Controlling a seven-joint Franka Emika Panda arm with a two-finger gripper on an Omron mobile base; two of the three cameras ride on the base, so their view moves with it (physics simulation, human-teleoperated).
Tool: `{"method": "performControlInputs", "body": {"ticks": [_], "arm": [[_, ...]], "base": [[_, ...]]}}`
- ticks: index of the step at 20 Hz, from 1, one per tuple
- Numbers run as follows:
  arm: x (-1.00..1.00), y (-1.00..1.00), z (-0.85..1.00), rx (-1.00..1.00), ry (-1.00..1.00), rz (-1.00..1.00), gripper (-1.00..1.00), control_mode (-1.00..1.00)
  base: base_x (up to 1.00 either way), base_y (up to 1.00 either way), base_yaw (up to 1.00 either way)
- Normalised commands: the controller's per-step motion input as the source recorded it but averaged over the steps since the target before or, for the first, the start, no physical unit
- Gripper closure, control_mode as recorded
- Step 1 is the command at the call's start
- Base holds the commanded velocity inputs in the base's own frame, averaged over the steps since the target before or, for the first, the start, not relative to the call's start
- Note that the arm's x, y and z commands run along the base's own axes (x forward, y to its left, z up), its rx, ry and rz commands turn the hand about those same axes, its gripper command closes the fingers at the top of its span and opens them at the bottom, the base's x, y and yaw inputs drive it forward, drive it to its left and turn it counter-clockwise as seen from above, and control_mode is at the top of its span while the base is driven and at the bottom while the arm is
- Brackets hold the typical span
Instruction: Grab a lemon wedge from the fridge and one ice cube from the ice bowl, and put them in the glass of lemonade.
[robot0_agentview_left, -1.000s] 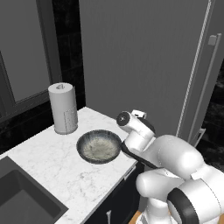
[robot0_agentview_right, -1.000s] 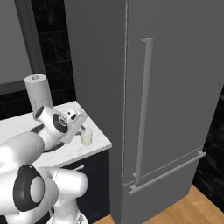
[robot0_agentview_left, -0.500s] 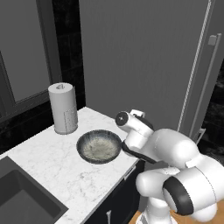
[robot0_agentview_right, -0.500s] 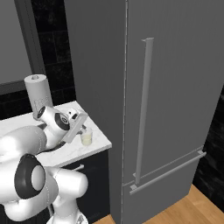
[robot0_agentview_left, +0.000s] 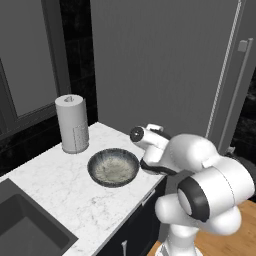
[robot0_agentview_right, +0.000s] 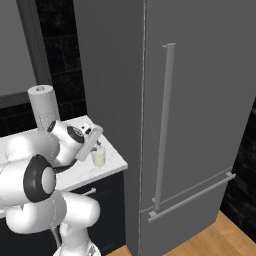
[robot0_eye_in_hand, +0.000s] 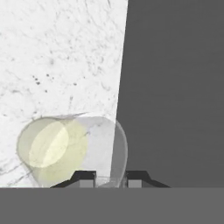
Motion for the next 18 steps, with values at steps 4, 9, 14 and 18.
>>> {"method": "performControlInputs", "body": {"ticks": [4, 9, 14, 18], "arm": [[0.22, 0.0, -0.38, -0.06, 0.0, 0.0, 1.0, -1.0], [0.15, 0.03, -0.28, -0.06, 0.0, 0.0, 1.0, -1.0], [0.04, 0.02, -0.11, -0.03, 0.0, 0.0, -1.0, -1.0], [-0.18, -0.02, 0.06, 0.0, 0.0, 0.0, -1.0, -1.0]], "base": [[0.0, 0.0, 0.0], [0.0, 0.0, 0.0], [0.0, 0.0, 0.0], [0.0, 0.0, 0.0]]}}
